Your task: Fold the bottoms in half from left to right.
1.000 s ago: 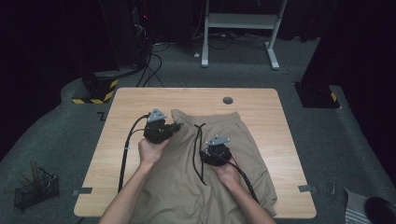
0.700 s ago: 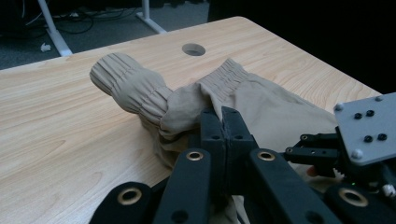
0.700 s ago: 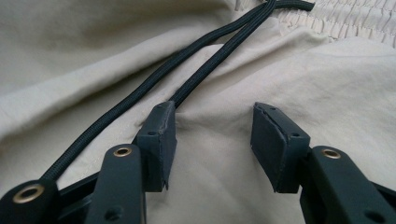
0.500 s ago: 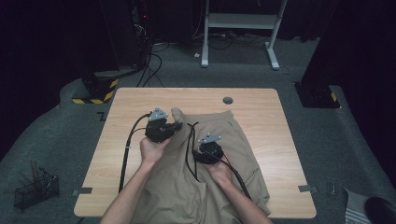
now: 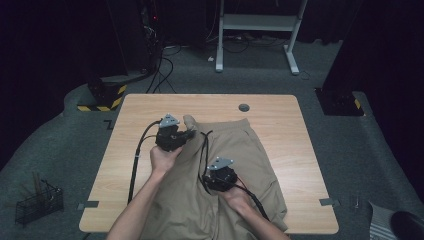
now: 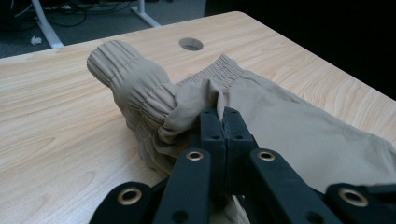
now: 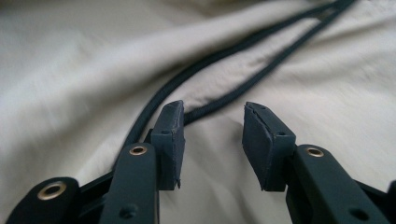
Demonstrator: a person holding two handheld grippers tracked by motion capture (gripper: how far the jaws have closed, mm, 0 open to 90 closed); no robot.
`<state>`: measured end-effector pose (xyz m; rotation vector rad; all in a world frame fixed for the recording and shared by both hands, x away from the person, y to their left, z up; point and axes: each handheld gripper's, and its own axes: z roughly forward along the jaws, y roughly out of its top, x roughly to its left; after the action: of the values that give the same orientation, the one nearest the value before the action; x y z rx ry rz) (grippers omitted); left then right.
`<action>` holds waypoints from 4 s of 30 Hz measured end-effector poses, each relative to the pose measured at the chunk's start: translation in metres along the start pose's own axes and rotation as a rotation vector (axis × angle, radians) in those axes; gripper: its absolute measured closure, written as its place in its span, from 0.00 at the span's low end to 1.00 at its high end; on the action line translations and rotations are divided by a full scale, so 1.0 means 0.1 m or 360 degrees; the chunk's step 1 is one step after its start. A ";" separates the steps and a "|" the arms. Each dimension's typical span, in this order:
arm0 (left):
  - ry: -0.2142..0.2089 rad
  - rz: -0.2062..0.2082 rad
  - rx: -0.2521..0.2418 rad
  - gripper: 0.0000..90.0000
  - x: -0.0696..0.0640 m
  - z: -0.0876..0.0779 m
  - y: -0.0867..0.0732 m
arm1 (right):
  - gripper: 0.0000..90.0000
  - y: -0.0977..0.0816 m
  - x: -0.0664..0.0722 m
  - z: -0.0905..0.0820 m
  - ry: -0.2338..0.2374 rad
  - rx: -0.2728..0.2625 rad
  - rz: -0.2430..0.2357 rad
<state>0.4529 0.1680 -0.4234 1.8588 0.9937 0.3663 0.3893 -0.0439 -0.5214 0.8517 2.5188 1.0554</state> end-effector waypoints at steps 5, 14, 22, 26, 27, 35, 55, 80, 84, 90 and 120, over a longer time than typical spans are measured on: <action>0.0006 -0.0002 0.0013 0.99 0.04 0.04 0.11 | 0.65 0.15 0.14 0.20 -0.0011 -0.0044 0.0018; -0.0008 -0.0006 0.0049 0.99 0.06 0.14 0.15 | 0.58 0.26 0.18 0.22 0.0057 -0.0040 0.0039; -0.0041 0.0032 0.0083 0.99 -0.07 0.29 0.17 | 0.58 -0.09 -0.19 -0.26 -0.0081 0.0006 0.0065; -0.0072 0.0044 0.0102 0.99 -0.15 0.40 0.17 | 0.59 -0.23 -0.27 -0.24 -0.0068 0.0005 0.0097; -0.0084 0.0051 0.0110 0.99 -0.17 0.43 0.18 | 0.60 -0.23 -0.27 -0.23 -0.0070 -0.0001 0.0083; -0.0152 0.0078 0.0171 0.99 -0.37 0.72 0.21 | 0.60 -0.24 -0.25 -0.20 -0.0071 -0.0041 0.0077; -0.0187 0.0019 0.0353 0.92 -0.43 1.36 -0.22 | 0.60 -0.24 -0.24 -0.20 -0.0076 -0.0043 0.0081; -0.0105 0.0012 0.0334 0.38 -0.55 0.00 -0.83 | 0.55 -0.46 -0.22 -0.54 -0.0078 -0.0013 0.0056; -0.0055 -0.0006 0.0391 0.57 -0.55 0.05 -0.96 | 0.56 -0.51 -0.22 -0.51 -0.0070 -0.0017 0.0074; -0.0042 0.0031 0.0402 0.97 -0.50 0.23 -0.91 | 0.56 -0.44 -0.21 -0.42 -0.0075 -0.0040 0.0096; -0.0189 -0.0179 0.0342 0.97 -0.39 0.92 -0.18 | 0.53 -0.16 -0.24 -0.20 -0.0138 -0.0076 0.0232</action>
<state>0.4773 0.0859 -0.4780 1.9802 1.0840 0.0828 0.3929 -0.0785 -0.5184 1.0570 2.3811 1.0929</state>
